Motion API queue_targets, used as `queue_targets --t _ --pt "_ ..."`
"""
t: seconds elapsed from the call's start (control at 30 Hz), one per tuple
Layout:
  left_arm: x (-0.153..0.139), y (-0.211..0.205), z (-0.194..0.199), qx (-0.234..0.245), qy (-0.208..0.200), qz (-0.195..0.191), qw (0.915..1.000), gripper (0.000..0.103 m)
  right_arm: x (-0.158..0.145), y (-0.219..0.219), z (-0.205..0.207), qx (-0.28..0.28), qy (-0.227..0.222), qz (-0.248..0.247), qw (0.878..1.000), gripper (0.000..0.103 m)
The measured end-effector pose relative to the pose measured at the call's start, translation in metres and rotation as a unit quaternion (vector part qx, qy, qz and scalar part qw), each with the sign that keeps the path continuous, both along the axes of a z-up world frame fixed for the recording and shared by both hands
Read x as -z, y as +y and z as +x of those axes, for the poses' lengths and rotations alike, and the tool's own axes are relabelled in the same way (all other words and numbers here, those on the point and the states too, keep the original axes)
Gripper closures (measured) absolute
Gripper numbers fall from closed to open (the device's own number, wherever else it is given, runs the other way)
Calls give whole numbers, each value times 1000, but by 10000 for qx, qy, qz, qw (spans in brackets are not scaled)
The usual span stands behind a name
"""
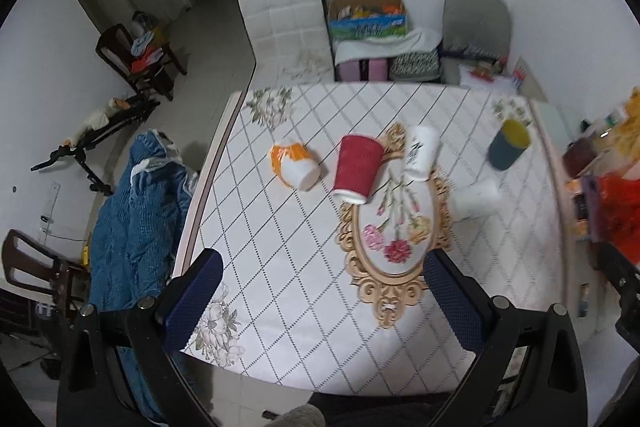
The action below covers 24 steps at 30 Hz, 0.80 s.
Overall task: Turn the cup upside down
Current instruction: 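Move the left tool to the upright red ribbed cup and close around it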
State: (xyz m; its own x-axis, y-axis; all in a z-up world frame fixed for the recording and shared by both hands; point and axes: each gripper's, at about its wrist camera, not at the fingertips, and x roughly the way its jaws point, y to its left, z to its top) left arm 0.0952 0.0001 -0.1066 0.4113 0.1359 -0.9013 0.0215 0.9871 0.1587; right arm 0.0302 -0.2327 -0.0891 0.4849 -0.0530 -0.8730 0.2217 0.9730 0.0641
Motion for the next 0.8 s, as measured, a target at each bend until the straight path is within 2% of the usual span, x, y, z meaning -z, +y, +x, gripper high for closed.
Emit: queue_targets --t 0.43,0.8 --pt "104 14 83 -81 798 503 9955 0 138 -15 76 307 1073 421 9929 0" --pt "188 13 166 18 1636 629 9845 0 230 -13 114 456 2023 216 9780 0"
